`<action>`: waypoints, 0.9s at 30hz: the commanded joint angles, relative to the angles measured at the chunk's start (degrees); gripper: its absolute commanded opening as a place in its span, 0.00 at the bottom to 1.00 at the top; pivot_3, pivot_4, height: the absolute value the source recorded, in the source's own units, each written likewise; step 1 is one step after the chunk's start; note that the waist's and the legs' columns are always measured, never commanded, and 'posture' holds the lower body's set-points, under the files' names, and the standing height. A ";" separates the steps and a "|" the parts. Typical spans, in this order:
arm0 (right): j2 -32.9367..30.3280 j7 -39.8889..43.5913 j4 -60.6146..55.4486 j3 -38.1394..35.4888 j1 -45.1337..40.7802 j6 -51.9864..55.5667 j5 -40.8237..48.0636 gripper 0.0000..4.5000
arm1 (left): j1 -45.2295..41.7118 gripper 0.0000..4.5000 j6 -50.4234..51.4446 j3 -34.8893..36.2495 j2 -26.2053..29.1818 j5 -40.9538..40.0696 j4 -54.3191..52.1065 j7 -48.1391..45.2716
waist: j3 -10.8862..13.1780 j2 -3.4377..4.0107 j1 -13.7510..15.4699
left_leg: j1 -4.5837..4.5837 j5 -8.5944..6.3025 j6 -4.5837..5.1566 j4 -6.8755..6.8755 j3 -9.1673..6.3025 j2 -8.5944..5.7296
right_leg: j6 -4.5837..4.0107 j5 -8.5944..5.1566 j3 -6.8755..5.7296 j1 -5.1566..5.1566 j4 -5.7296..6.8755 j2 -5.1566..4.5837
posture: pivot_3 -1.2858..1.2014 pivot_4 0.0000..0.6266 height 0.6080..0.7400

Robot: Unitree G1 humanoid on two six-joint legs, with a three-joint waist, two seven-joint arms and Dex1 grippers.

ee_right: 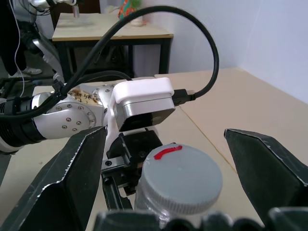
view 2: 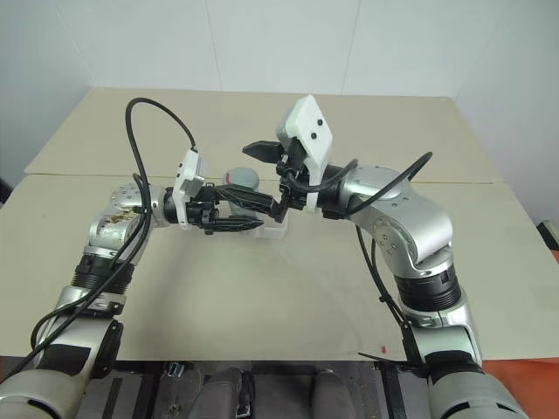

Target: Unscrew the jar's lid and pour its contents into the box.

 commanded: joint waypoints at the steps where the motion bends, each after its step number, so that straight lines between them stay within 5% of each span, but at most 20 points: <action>1: 0.37 0.72 0.42 -0.46 -1.92 0.24 -0.24 1.00 | -1.20 0.61 -1.68 0.35 0.12 0.14 -2.53 -0.34 | 0.00 0.00 -0.04 | 0.00 0.00 0.00 0.00 0.00 0.00 | 0.00 0.00 0.00 0.00 0.00 0.00 | 0.52 0.24 1.00; 18: 3.17 2.27 5.92 0.25 -4.24 0.48 -2.64 1.00 | -0.51 0.61 -2.32 0.66 0.55 0.57 -3.90 0.06 | 0.00 0.00 -0.42 | -0.02 0.00 0.00 -0.01 -0.01 0.00 | 0.00 0.00 0.00 -0.03 0.01 0.00 | 0.52 0.24 1.00; 21: 3.27 2.55 6.20 0.15 -4.37 0.51 -2.62 0.87 | -0.39 0.61 -2.42 0.64 0.69 0.76 -3.96 -0.01 | 0.00 0.00 -0.45 | -0.02 0.00 0.00 -0.01 -0.01 0.00 | 0.00 0.00 0.00 -0.03 0.01 0.00 | 0.52 0.24 1.00; 24: 2.98 3.14 6.11 0.26 -4.15 0.72 -2.70 0.64 | -0.34 0.61 -2.40 0.74 0.68 0.87 -3.99 -0.06 | 0.00 0.01 -0.48 | -0.02 0.00 0.00 -0.02 -0.01 0.01 | 0.00 0.00 0.00 -0.03 0.00 0.00 | 0.52 0.24 1.00; 27: 2.52 4.09 5.80 0.40 -3.83 0.90 -2.67 0.61 | -0.46 0.61 -2.51 0.74 0.70 1.02 -3.79 -0.08 | 0.00 0.00 -0.49 | -0.02 0.00 0.00 -0.01 -0.01 0.01 | 0.00 0.00 0.00 -0.03 0.01 0.00 | 0.52 0.24 1.00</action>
